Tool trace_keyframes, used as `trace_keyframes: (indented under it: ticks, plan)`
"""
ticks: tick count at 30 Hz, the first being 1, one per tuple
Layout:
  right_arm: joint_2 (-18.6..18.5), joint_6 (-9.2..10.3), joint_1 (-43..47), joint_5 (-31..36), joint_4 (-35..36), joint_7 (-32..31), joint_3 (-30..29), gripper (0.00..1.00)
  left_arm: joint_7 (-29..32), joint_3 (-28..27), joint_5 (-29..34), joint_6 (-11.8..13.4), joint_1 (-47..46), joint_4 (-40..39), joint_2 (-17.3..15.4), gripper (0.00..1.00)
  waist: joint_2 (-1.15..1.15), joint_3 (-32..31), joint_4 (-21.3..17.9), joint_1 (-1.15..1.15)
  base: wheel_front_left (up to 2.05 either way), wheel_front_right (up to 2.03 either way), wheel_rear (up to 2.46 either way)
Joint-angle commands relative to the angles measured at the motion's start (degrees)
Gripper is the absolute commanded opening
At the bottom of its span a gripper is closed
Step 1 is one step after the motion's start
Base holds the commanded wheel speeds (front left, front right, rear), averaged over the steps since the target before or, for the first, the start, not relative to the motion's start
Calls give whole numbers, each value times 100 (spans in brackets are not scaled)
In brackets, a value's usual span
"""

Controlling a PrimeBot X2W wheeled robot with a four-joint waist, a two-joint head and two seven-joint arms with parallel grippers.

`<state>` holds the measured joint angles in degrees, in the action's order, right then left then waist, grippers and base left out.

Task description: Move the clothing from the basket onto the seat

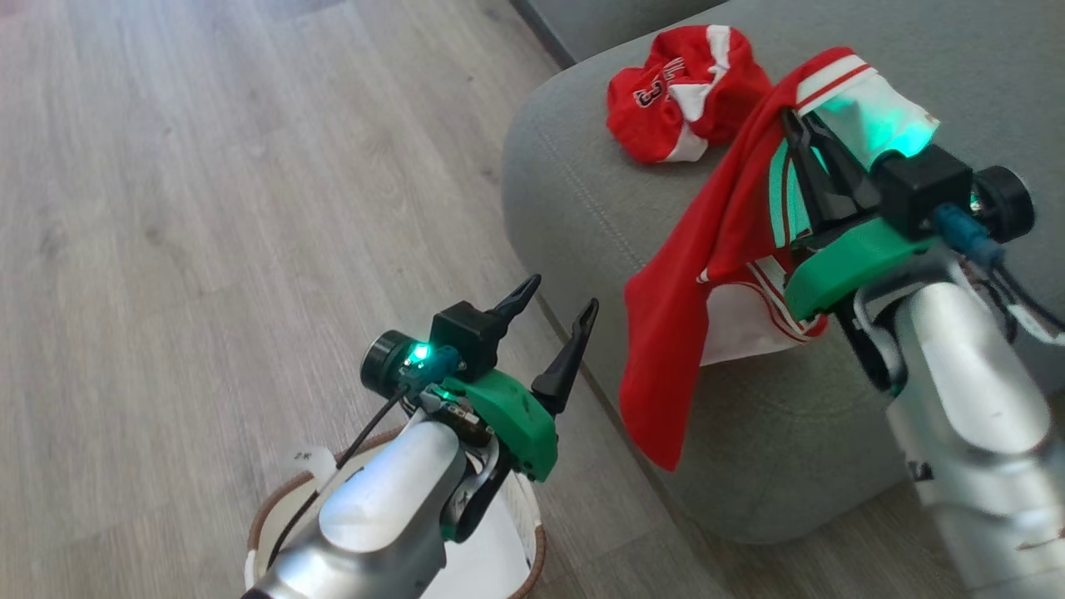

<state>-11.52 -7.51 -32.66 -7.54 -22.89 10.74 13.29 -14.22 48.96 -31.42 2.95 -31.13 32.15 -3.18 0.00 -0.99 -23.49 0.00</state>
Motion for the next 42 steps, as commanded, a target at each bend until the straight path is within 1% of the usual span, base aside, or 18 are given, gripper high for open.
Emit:
trace_keyframes:
  ticks: [1,6,12,17,21,24,28,31,34,38,42]
  plan:
    - [-48,2,-432,-64,135,-39,23,0,-77,-266,55,-18,-198,-188,-27,100,0,64,75,0,0,0,0]
    - [-323,2,-1016,-155,-63,-181,-52,0,-77,-305,149,-7,-208,-260,-15,100,0,245,331,0,0,0,0]
    - [-767,2,-2246,-348,-553,-452,-182,0,-77,-327,290,26,-295,-455,-33,100,0,682,749,0,0,0,0]
    - [-1269,2,-3383,-412,-1091,-729,-389,0,-58,-288,445,54,-532,-685,-97,100,0,1267,1117,0,0,0,0]
    - [-1645,2,-4125,-259,-1538,-954,-540,0,16,-271,565,93,-761,-903,-183,100,0,1781,1369,0,0,0,0]
    - [-1845,2,-4524,-199,-1949,-1102,-676,0,85,-255,645,113,-925,-1060,-242,100,0,2162,1546,0,0,0,0]
    - [-2084,2,-4832,-41,-2566,-1300,-980,0,162,-222,743,135,-1120,-1239,-287,100,0,2613,1805,0,0,0,0]
    - [-2146,2,-4860,117,-3007,-1388,-1325,0,168,-199,777,146,-1211,-1326,-278,100,0,2863,2007,0,0,0,0]
    - [-2127,2,-4767,263,-3409,-1396,-1673,0,168,-165,812,163,-1271,-1390,-266,100,0,3077,2150,0,0,0,0]
    - [-2030,2,-4557,499,-3864,-1364,-2065,0,175,-119,847,168,-1313,-1423,-282,100,0,3292,2276,0,0,0,0]
    - [-1933,2,-4395,649,-4143,-1368,-2258,0,171,-108,863,184,-1324,-1435,-315,100,0,3397,2316,0,0,0,0]
